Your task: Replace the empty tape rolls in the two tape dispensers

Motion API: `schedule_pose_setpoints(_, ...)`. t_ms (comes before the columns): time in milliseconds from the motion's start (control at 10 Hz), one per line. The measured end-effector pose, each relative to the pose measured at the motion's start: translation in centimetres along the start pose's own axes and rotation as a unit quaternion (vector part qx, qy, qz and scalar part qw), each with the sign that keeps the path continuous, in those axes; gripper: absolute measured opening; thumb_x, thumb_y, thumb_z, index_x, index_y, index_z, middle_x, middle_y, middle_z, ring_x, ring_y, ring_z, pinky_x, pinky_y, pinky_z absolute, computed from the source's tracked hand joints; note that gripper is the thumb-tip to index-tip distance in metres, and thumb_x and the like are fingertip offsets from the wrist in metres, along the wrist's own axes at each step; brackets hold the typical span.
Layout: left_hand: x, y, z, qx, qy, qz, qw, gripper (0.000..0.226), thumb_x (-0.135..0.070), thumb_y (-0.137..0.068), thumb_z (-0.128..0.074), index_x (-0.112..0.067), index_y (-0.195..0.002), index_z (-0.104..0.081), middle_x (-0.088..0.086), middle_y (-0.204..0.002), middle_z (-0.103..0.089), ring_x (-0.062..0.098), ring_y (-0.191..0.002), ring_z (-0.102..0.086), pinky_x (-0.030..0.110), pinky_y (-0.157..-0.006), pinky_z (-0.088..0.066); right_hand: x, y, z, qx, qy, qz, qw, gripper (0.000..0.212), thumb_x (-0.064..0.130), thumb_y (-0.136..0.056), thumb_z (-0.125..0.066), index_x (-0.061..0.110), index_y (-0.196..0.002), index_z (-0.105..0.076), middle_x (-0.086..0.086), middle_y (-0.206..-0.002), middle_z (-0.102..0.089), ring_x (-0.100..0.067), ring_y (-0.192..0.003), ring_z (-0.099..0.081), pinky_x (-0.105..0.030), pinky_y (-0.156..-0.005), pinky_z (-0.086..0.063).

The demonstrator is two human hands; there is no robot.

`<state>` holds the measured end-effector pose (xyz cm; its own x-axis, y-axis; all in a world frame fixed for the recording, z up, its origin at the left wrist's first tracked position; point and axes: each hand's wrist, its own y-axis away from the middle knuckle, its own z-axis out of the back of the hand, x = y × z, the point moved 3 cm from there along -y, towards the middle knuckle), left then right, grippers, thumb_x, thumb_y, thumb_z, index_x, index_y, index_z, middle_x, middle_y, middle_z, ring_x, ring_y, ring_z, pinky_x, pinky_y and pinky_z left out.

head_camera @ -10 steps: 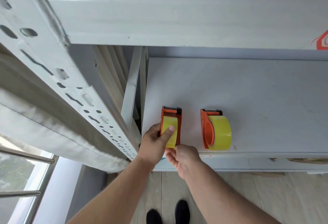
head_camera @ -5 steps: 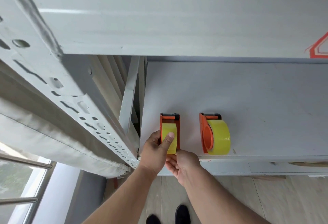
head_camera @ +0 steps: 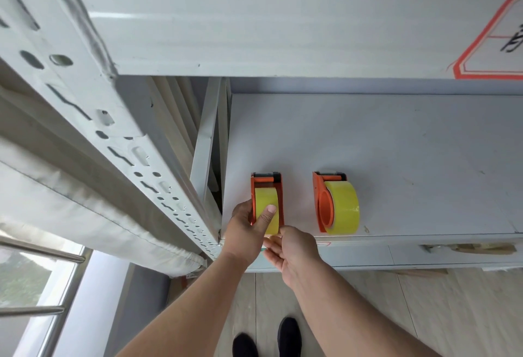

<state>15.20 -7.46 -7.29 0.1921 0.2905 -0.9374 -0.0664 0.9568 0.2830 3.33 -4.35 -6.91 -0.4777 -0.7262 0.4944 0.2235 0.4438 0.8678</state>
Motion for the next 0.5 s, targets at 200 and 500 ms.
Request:
schedule_pose_setpoints(200, -0.4, 0.7, 0.9, 0.007, -0.019, -0.004, 1.000, 0.066, -0.082, -0.083, -0.060, -0.031, -0.124, -0.070, -0.009, -0.115, -0.079, 0.014, -0.108, -0.074, 0.042, -0.101, -0.060, 0.2, 1.5, 1.8, 0.006, 0.015, -0.006, 1.000, 0.011, 0.019, -0.102, -0.060, 0.014, -0.109, -0.066, -0.014, -0.111, -0.074, -0.025, -0.097, -0.078, -0.039, -0.082, -0.063)
schedule_pose_setpoints(500, -3.4, 4.1, 2.1, 0.001, 0.008, 0.008, 1.000, 0.091, -0.068, -0.087, -0.061, -0.029, -0.164, -0.032, -0.007, -0.169, -0.039, 0.024, -0.154, -0.041, 0.032, -0.115, -0.035, 3.3, 7.0, 4.0, 0.041, 0.144, 0.128, 0.980, 0.014, 0.021, -0.103, -0.061, 0.019, -0.092, -0.069, -0.005, -0.105, -0.078, -0.019, -0.101, -0.075, -0.045, -0.103, -0.057)
